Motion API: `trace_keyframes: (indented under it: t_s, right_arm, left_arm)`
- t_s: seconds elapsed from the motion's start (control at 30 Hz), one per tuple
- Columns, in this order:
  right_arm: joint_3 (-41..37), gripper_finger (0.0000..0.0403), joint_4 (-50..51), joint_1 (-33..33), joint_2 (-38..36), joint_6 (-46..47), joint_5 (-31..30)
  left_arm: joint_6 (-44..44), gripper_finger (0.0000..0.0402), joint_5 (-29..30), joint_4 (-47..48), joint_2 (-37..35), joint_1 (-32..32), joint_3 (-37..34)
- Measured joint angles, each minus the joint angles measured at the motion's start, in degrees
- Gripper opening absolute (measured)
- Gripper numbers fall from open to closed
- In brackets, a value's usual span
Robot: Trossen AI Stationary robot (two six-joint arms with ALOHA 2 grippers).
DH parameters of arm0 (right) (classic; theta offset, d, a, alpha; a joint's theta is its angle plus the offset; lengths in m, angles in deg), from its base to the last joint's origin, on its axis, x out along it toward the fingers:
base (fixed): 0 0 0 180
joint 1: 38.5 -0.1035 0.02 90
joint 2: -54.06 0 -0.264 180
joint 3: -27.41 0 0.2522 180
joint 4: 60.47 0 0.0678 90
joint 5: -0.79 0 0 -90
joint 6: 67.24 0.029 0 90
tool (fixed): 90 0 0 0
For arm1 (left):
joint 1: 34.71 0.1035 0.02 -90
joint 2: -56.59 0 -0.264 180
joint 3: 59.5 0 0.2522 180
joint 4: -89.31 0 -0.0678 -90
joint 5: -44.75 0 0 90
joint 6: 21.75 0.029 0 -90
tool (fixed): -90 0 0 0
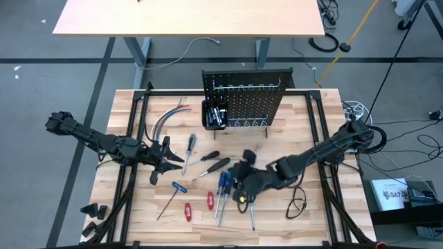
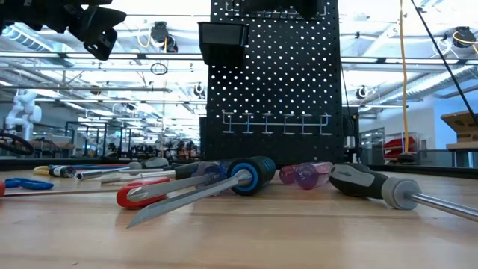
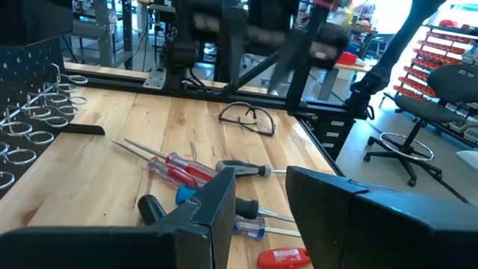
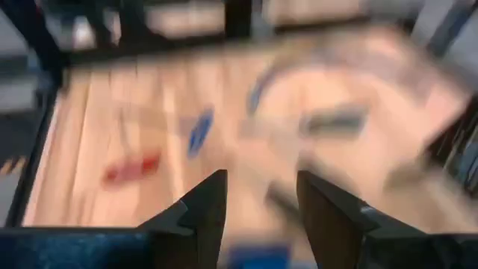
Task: Hang tools onto peg board
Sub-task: Hang the black screwdriver on the peg board
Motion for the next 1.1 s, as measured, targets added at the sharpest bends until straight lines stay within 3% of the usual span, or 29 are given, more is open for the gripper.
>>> trace_keyframes:
  t_s: [0.17, 0.37, 0.5, 0.8, 1.1]
  right_arm:
    - [0.0, 0.0155, 11.4, -3.8, 3.2, 13.1, 0.6]
    - [0.0, 0.0155, 11.7, -7.0, 10.1, 12.9, 0.4]
    - [-0.1, 0.0155, 10.7, -8.0, 13.5, 13.0, -2.8]
    - [-0.1, 0.0155, 1.2, -7.4, 15.3, -0.2, -2.1]
    - [-0.1, 0.0155, 1.6, -2.7, 14.6, -11.8, -2.2]
  left_arm:
    - [0.0, 0.0127, 0.6, -0.1, 0.0, 0.0, 0.0]
    - [0.0, 0.0127, 2.9, -0.1, 0.1, 0.0, 0.0]
    - [0.0, 0.0127, 3.4, -0.2, 1.6, 0.0, 0.0]
    - [0.0, 0.0127, 7.7, -0.2, 7.9, 1.2, 0.0]
    - [-0.2, 0.0127, 5.4, -3.6, 19.2, 10.0, 0.0]
